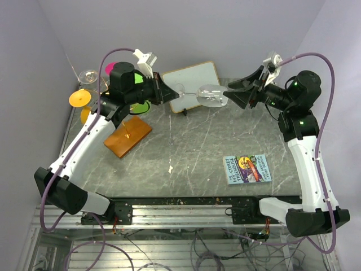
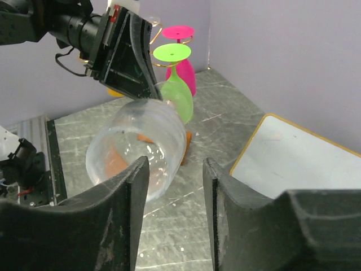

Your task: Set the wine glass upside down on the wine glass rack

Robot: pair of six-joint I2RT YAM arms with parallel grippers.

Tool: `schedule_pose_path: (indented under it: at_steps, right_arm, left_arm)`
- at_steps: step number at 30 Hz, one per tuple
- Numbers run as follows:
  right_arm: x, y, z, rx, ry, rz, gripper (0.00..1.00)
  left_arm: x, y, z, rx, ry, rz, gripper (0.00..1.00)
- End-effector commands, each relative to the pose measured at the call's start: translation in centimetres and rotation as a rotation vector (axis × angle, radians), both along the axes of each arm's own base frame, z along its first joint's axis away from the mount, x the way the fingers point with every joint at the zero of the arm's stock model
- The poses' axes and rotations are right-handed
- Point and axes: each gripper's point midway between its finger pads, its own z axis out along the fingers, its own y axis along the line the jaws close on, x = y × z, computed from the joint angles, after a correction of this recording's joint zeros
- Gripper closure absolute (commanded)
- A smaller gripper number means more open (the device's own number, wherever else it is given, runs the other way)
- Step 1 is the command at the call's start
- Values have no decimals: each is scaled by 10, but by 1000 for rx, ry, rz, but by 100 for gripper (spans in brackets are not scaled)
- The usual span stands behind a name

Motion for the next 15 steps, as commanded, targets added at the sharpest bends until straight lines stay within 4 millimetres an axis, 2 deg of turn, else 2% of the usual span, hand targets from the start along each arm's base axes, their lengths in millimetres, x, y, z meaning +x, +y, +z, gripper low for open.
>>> schedule_pose_path:
  at_steps: [1, 8, 15]
  right_arm:
    - [-7, 1, 2, -14, -34, 27, 55]
    - [-14, -1, 0, -37, -55, 25, 45]
    - [-22, -6, -3, -88, -96, -2, 39]
  left_arm:
    - [-6, 14, 34, -49, -77, 15, 93]
    - [-3, 33, 46, -24, -125, 73, 93]
    - [-2, 68, 72, 96, -302, 204, 93]
